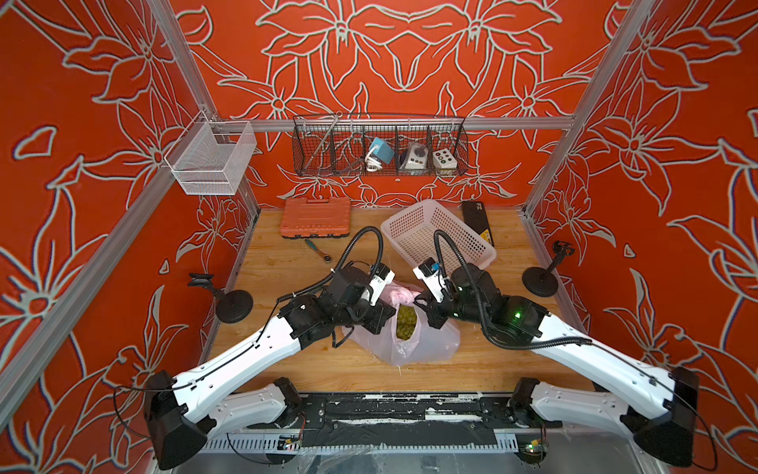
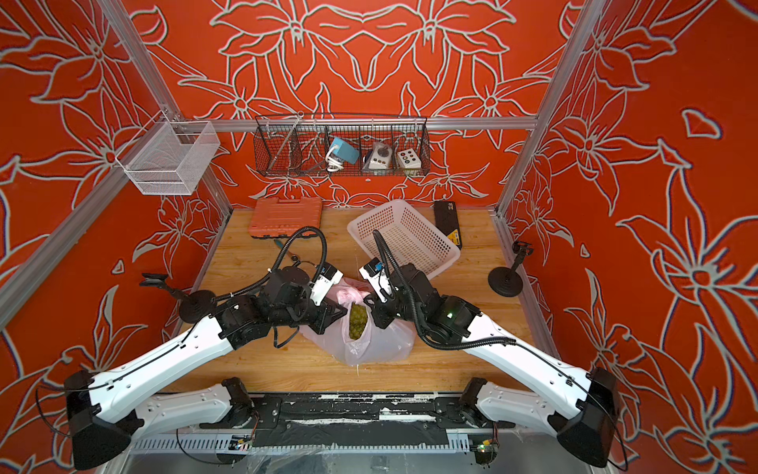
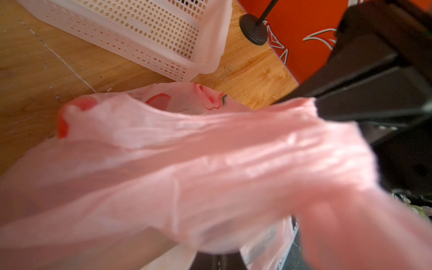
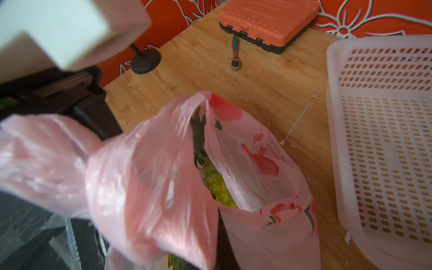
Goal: Place the pineapple into a plastic bag & tie a knot
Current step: Cross the plastic bag at the center of the board, then tie the plastic bag at the center of the board.
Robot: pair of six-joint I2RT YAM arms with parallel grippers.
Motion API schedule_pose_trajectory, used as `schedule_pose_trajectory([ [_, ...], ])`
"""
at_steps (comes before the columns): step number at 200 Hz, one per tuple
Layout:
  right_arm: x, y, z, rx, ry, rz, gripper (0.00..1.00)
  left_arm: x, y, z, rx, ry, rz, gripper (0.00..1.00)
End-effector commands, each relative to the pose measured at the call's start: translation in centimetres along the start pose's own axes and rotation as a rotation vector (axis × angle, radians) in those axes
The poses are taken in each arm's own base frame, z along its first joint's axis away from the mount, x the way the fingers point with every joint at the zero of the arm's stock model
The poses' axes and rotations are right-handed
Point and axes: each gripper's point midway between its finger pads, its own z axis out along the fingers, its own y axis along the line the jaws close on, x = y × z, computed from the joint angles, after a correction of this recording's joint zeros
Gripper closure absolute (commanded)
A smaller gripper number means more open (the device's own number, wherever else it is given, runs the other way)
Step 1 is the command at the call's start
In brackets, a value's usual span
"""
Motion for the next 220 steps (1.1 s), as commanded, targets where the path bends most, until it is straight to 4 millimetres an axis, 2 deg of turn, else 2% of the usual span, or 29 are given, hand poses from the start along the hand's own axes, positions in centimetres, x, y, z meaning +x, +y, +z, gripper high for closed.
schedule_pose_trajectory([
  [1,-2.5,-1.5,1.0,0.079,-0.159,0.034,1.0,-0.9,-2.6,-1.3,0.134,-0.059,0.027,1.0],
  [20,-3.8,-2.0,1.6,0.1,-0.274,0.035,1.0,-0.8,-3.2,-1.5,0.166,-0.06,0.028,1.0],
  [23,-4.0,-2.0,1.6,0.1,-0.292,0.035,1.0,-1.2,-3.6,-2.4,0.179,-0.086,0.038,1.0],
  [31,-4.4,-2.1,1.9,0.106,-0.326,0.032,1.0,-1.3,-3.8,-2.7,0.188,-0.093,0.037,1.0],
  [51,-5.3,-1.7,2.5,0.092,-0.408,-0.004,1.0,-1.4,-4.4,-2.7,0.224,-0.097,0.026,1.0],
  [73,-6.8,-1.4,2.0,0.087,-0.539,-0.047,1.0,-1.5,-4.9,-3.1,0.243,-0.085,0.013,1.0],
  [78,-7.1,-1.3,1.9,0.087,-0.561,-0.057,1.0,-1.4,-4.9,-3.4,0.234,-0.086,0.01,0.97],
  [90,-7.6,-1.2,1.6,0.092,-0.589,-0.074,1.0,-1.4,-5.0,-4.9,0.225,-0.104,0.014,0.91],
  [107,-8.2,-0.7,1.5,0.072,-0.609,-0.109,1.0,-1.4,-5.2,-8.1,0.195,-0.161,0.033,0.82],
  [128,-8.6,0.2,1.2,0.027,-0.637,-0.133,1.0,-1.1,-4.9,-12.0,0.143,-0.231,0.066,0.76],
  [142,-8.5,0.6,1.1,0.002,-0.638,-0.133,1.0,-1.5,-4.1,-14.0,0.081,-0.304,0.065,0.73],
  [154,-8.4,1.1,1.1,-0.029,-0.63,-0.136,1.0,-2.3,-2.2,-14.6,-0.024,-0.365,0.029,0.68],
  [166,-8.2,1.7,0.9,-0.065,-0.634,-0.137,1.0,-2.9,0.3,-14.0,-0.16,-0.383,-0.026,0.69],
  [178,-8.1,2.2,0.6,-0.095,-0.648,-0.144,1.0,-3.5,2.1,-12.3,-0.254,-0.357,-0.064,0.71],
  [202,-7.9,2.6,0.2,-0.125,-0.658,-0.139,1.0,-4.0,2.9,-5.8,-0.261,-0.187,-0.08,0.79],
  [208,-8.0,2.8,0.1,-0.133,-0.66,-0.138,1.0,-3.5,3.4,-3.7,-0.27,-0.123,-0.088,0.84],
  [220,-8.2,2.9,-0.2,-0.139,-0.671,-0.138,1.0,-2.6,3.7,-1.4,-0.263,-0.042,-0.113,0.95],
])
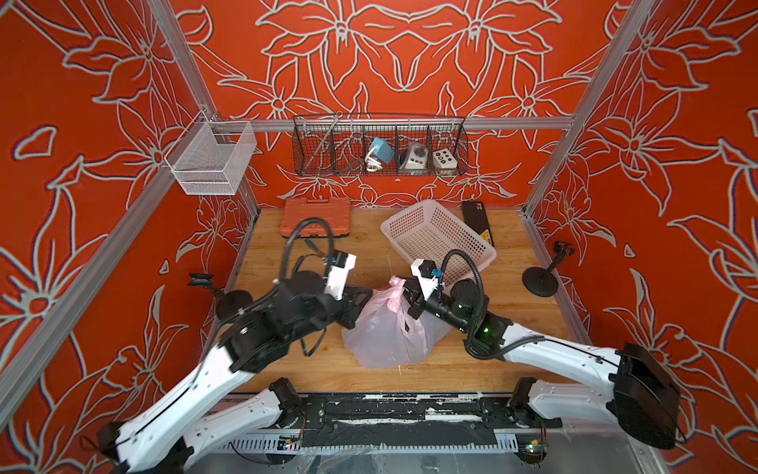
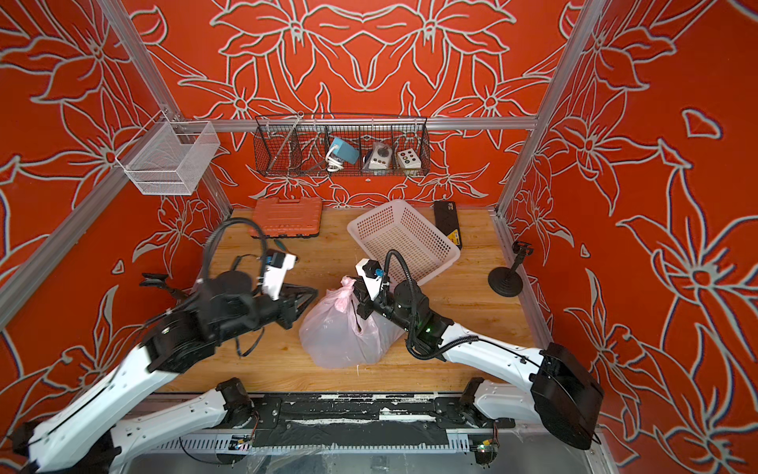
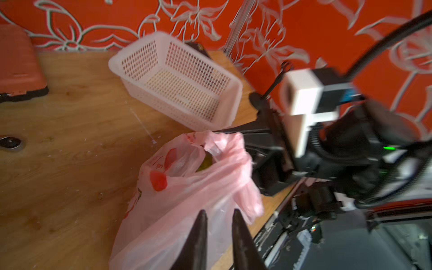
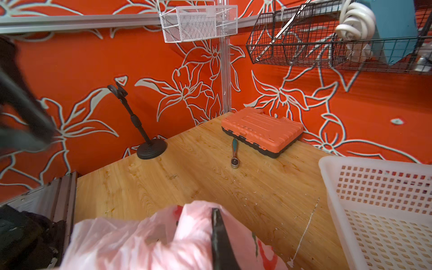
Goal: Place the pineapple into a plastic bag & tie a knot
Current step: Tie the plastic bag at the center of the board.
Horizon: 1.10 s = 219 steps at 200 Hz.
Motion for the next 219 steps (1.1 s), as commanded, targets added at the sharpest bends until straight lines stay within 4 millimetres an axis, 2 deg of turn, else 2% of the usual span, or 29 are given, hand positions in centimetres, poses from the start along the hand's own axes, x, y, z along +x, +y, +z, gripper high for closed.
schedule_pose_trajectory([
  [1,-4.4,1.2,-0.9,-0.057,-0.153,-0.002,1.0,3.3,1.6,5.1,-0.079,0.182,-0.029,0.96],
  [14,-4.8,1.0,-1.2,-0.039,-0.164,-0.01,1.0,4.6,0.8,5.6,-0.016,0.216,-0.071,1.0],
  [29,-5.2,0.7,-1.5,-0.019,-0.177,-0.02,1.0,5.1,-0.3,4.7,0.091,0.159,-0.137,1.0],
  [34,-5.4,0.6,-1.5,-0.015,-0.181,-0.02,1.0,4.8,-0.7,4.5,0.12,0.126,-0.157,1.0],
  [43,-5.6,0.8,-1.5,-0.025,-0.186,-0.014,1.0,4.0,-0.9,2.9,0.158,0.047,-0.179,1.0],
  [67,-6.1,2.2,-1.2,-0.115,-0.189,0.026,1.0,3.4,-1.3,1.4,0.209,-0.039,-0.177,1.0],
  [101,-6.5,4.6,-1.4,-0.263,-0.171,0.087,1.0,2.6,-1.3,0.7,0.187,-0.045,-0.14,1.0],
  [136,-6.6,4.9,-2.0,-0.28,-0.163,0.113,1.0,2.4,-0.4,-0.7,0.15,-0.096,-0.08,0.97],
  [151,-6.8,5.1,-2.2,-0.288,-0.161,0.125,1.0,2.7,0.0,-0.9,0.128,-0.09,-0.041,0.96],
  [192,-6.1,5.8,-2.1,-0.33,-0.098,0.166,1.0,3.0,-1.3,-0.4,0.187,-0.064,0.1,0.83],
  [219,-5.6,6.1,-2.1,-0.353,-0.073,0.175,1.0,3.4,-1.9,-0.2,0.217,-0.032,0.15,0.78],
])
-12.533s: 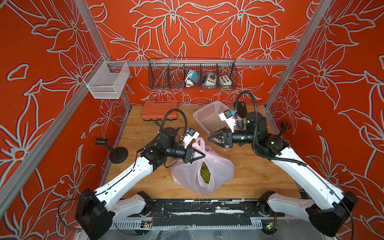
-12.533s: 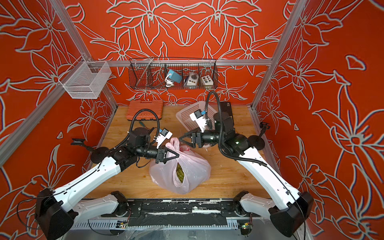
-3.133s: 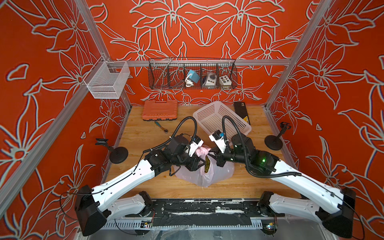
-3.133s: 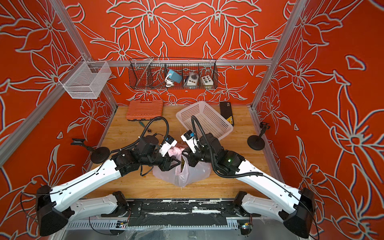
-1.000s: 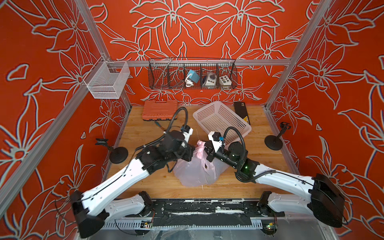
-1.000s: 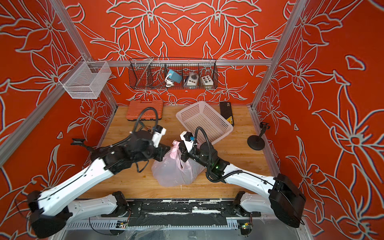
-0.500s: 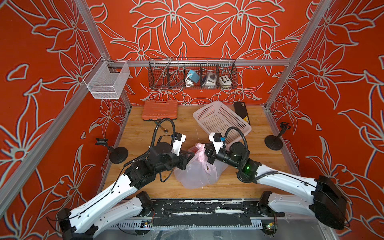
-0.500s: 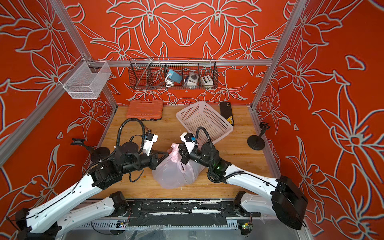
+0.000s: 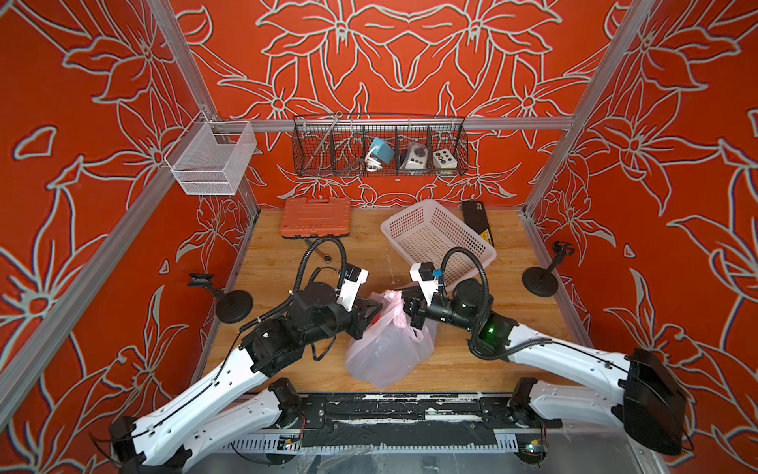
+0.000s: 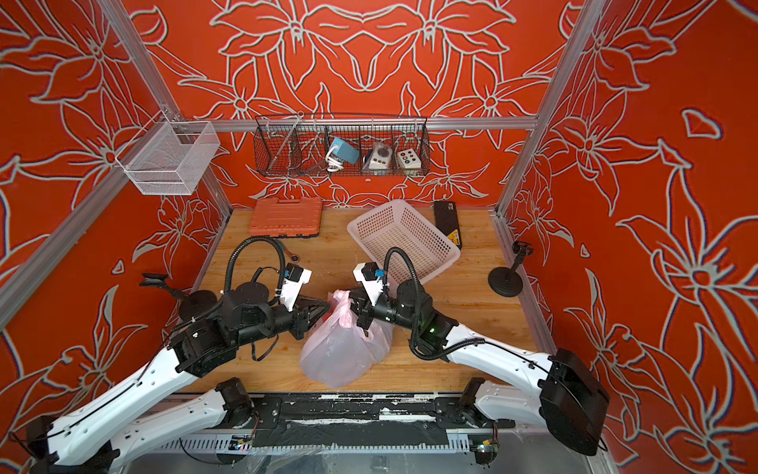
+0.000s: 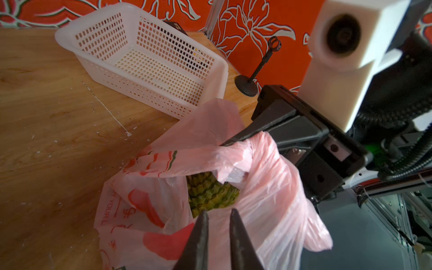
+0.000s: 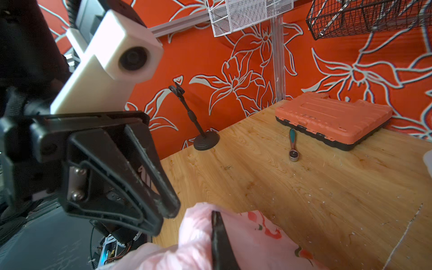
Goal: Place the pineapple into a plastic bag & tie a knot
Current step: Tie the plastic bag at the center of the board.
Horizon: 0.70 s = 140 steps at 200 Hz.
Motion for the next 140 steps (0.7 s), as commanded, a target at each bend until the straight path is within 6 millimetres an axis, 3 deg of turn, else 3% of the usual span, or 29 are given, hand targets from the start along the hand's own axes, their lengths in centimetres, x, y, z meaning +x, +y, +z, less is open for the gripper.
schedule_pose_trajectory([
  [1,-4.7,2.6,-0.6,-0.099,-0.116,-0.018,1.0,-0.1,-1.0,-0.1,0.046,0.021,0.086,0.78],
  [21,-4.4,2.4,-0.6,-0.091,-0.111,-0.022,1.0,-0.1,-1.7,-0.4,0.087,0.013,0.094,0.73],
  [52,-4.0,2.6,-0.5,-0.103,-0.086,-0.016,1.0,-0.2,-0.4,-0.8,0.017,-0.007,0.154,0.65],
  [95,-2.7,3.2,0.1,-0.154,-0.018,0.031,1.0,0.9,-0.3,-0.7,0.017,0.051,0.27,0.65],
  [140,-1.3,2.9,0.1,-0.154,0.014,0.048,1.0,1.1,-1.0,-0.7,0.065,0.037,0.264,0.64],
])
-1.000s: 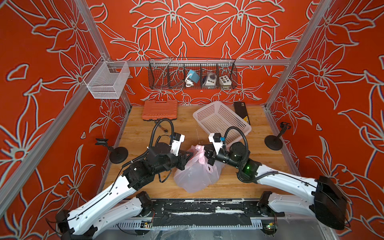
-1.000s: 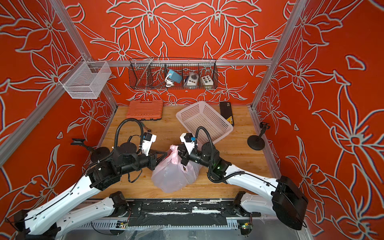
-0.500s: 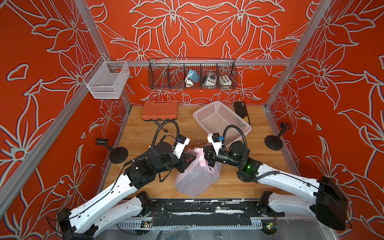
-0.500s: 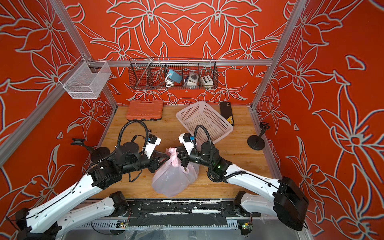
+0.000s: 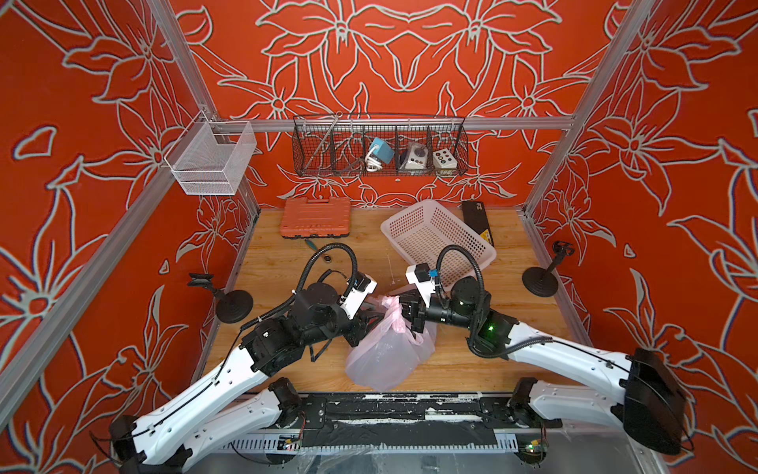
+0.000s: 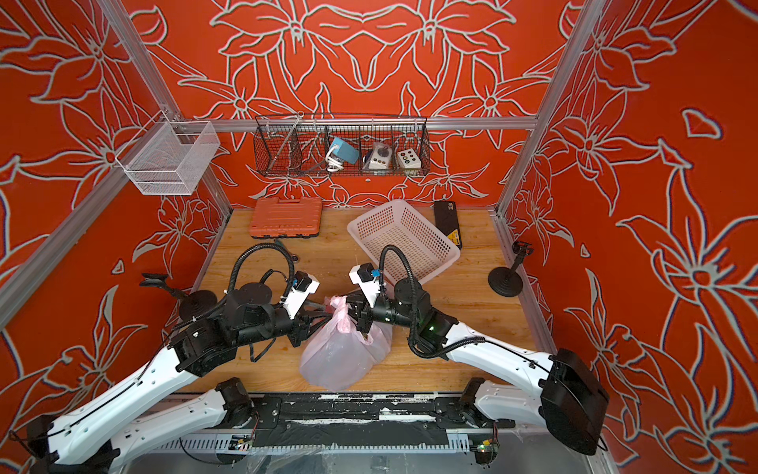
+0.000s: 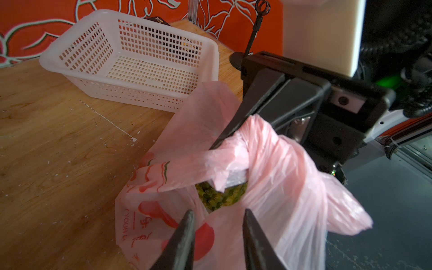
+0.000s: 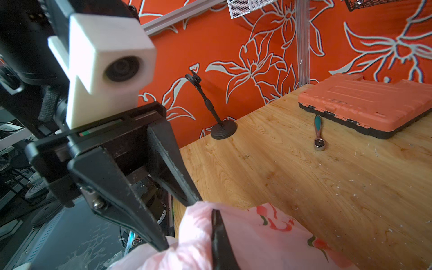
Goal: Place the pineapple into a plastic bag & tie a knot
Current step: Tie the plastic bag at the center of the board.
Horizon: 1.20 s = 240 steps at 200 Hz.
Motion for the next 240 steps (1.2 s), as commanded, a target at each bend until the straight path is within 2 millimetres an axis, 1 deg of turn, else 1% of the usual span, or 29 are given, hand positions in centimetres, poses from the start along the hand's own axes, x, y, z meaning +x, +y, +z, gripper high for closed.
schedule_pose_trajectory([
  [1,-2.1,1.5,0.0,-0.068,-0.048,-0.011,1.0,-0.6,-0.7,-0.4,0.036,-0.028,0.032,0.65],
  [73,-0.7,1.8,0.4,-0.101,-0.003,-0.006,1.0,-1.8,-0.9,0.7,0.044,-0.025,0.039,0.65],
  [121,-0.4,2.0,0.4,-0.113,0.014,-0.022,1.0,-2.6,-0.6,0.8,0.024,-0.045,0.039,0.59],
  [163,0.0,2.3,0.4,-0.134,0.044,-0.03,1.0,-3.1,-0.8,1.0,0.035,-0.041,0.043,0.6],
  [179,0.1,2.3,0.4,-0.132,0.05,-0.03,1.0,-3.0,-1.1,1.2,0.05,-0.032,0.046,0.62],
  [215,0.1,2.6,0.3,-0.15,0.055,-0.038,1.0,-2.8,-1.3,1.4,0.067,-0.013,0.045,0.74],
  [229,0.3,2.7,0.3,-0.157,0.065,-0.043,1.0,-2.7,-1.4,1.3,0.07,-0.012,0.051,0.8],
  [240,0.6,2.9,0.2,-0.165,0.075,-0.048,1.0,-2.7,-1.4,1.1,0.068,-0.012,0.06,0.88],
])
